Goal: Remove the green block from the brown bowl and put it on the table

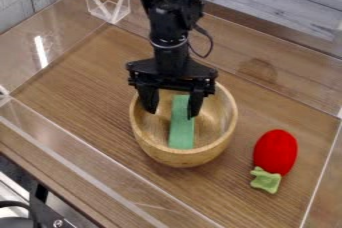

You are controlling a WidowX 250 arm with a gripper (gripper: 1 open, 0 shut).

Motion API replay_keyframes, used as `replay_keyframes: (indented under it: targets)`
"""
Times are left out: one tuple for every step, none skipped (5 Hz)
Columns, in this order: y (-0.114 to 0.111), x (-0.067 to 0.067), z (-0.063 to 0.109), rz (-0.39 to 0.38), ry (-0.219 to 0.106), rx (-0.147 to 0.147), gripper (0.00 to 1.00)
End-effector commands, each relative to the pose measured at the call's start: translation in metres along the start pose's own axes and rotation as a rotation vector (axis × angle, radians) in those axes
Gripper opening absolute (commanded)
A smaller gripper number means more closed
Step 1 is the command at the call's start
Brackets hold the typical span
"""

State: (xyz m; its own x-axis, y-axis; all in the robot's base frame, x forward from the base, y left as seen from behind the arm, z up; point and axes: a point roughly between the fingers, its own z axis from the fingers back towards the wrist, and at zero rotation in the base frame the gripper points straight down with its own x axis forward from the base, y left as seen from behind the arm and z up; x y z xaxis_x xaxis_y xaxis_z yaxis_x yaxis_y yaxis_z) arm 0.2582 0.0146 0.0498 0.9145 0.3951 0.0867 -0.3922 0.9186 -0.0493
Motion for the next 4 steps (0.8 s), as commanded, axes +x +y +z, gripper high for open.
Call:
replay_keyframes:
  targets:
    - [-0.0043,0.0053,0.0044,-0.005,-0.035,-0.006,1.0]
    - [-0.0061,0.0052,0.0034,-0.003,-0.04,-0.005,1.0]
    - [-0.0072,0.0051,0.0025,-0.001,-0.046,-0.001,1.0]
    - [-0.0079,0.0056,0.0022,0.001,-0.052,0.0,1.0]
